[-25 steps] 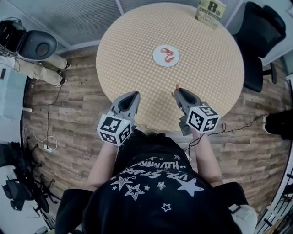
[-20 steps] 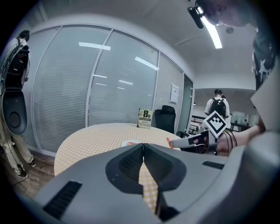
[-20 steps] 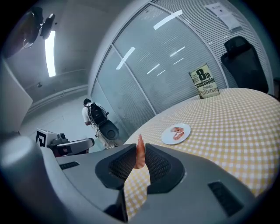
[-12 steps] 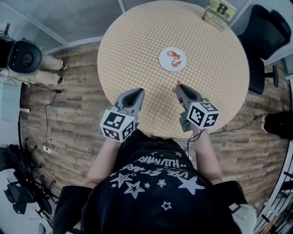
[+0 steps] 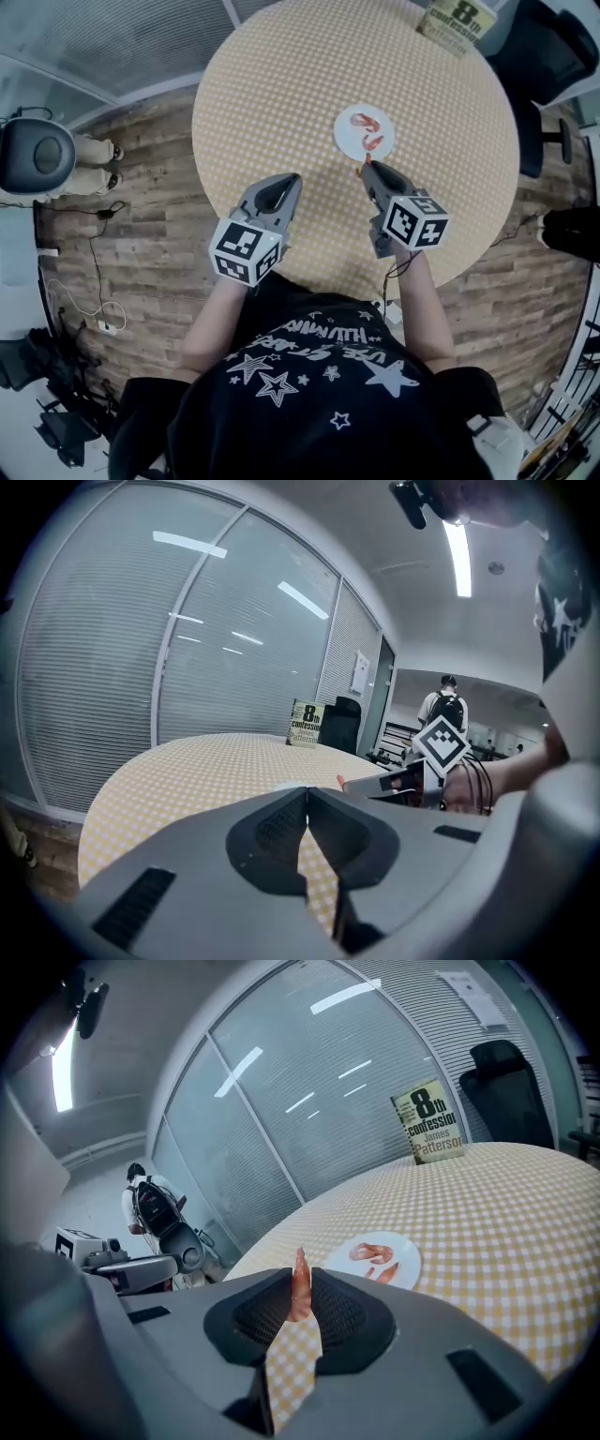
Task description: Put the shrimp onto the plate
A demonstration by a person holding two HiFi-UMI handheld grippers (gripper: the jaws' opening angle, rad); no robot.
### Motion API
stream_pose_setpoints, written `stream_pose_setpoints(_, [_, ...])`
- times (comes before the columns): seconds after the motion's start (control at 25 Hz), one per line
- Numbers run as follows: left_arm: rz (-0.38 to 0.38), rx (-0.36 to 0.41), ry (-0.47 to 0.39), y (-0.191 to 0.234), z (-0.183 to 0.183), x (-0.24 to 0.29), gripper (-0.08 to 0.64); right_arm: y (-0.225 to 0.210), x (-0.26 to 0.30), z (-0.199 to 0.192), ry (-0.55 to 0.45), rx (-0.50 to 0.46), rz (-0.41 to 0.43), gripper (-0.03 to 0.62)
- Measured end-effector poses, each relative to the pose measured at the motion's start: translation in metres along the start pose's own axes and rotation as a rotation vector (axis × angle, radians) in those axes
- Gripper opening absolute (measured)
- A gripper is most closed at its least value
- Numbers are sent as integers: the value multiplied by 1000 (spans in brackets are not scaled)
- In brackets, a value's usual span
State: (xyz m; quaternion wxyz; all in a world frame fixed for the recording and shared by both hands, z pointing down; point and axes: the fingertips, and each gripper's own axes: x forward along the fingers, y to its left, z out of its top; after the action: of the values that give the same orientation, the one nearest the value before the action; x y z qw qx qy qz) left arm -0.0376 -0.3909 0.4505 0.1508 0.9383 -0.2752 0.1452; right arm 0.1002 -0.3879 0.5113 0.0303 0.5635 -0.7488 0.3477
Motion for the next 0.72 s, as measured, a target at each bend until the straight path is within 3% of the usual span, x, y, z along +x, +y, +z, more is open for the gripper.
stream_pose_setpoints(0.72, [-163,20,98,46,-10,59,9,-38,79,-6,87,-17,-212,63])
